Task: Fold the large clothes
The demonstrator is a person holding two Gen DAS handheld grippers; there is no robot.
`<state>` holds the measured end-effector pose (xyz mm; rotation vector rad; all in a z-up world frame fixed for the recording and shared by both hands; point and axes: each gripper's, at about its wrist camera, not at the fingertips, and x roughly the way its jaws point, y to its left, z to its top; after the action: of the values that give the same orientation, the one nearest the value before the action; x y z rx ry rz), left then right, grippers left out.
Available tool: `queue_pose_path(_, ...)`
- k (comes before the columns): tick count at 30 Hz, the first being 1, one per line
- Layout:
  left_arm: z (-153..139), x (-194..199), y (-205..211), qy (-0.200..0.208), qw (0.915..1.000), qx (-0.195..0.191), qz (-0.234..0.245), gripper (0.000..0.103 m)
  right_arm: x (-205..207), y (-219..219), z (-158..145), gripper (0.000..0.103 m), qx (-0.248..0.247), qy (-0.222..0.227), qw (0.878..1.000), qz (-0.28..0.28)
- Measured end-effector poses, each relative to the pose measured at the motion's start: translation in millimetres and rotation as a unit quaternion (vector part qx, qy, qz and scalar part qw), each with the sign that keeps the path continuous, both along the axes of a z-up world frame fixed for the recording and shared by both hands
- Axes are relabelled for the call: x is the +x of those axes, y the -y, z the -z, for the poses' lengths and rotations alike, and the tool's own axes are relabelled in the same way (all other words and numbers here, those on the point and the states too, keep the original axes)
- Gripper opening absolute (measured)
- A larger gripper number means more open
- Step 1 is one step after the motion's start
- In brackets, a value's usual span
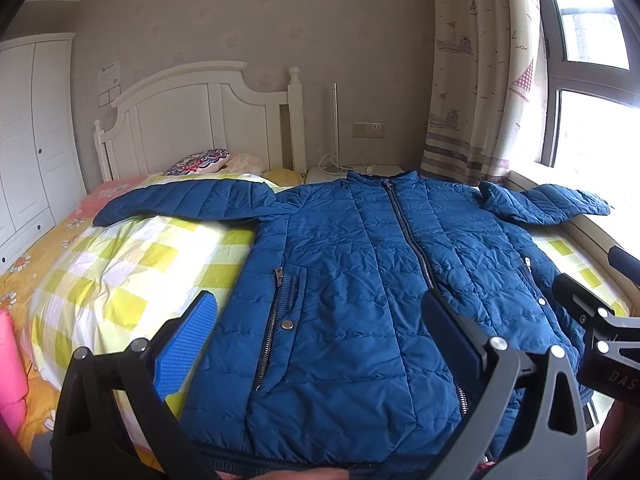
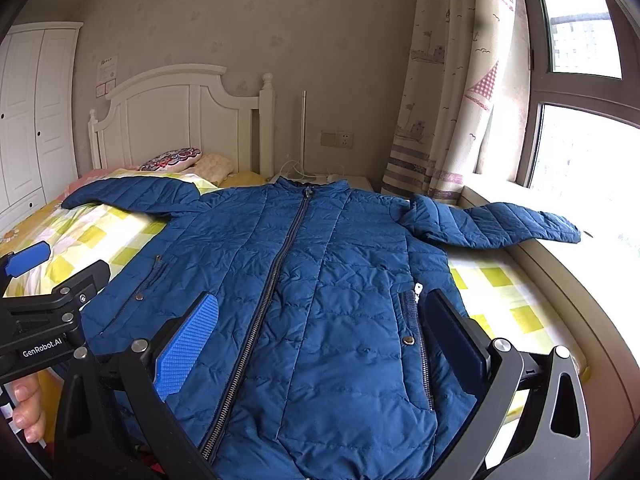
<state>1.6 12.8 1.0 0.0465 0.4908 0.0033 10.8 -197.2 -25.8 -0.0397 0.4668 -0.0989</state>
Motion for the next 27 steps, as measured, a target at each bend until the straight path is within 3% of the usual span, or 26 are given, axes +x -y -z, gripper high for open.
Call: queue_pose_path(27, 0.0, -2.2, -6.1, -0.004, 0.9999, -0.008, -0.011, 0.101, 3.0, 1.3, 4.3, 0.099, 0.012, -0.013, 1.0, -0.003)
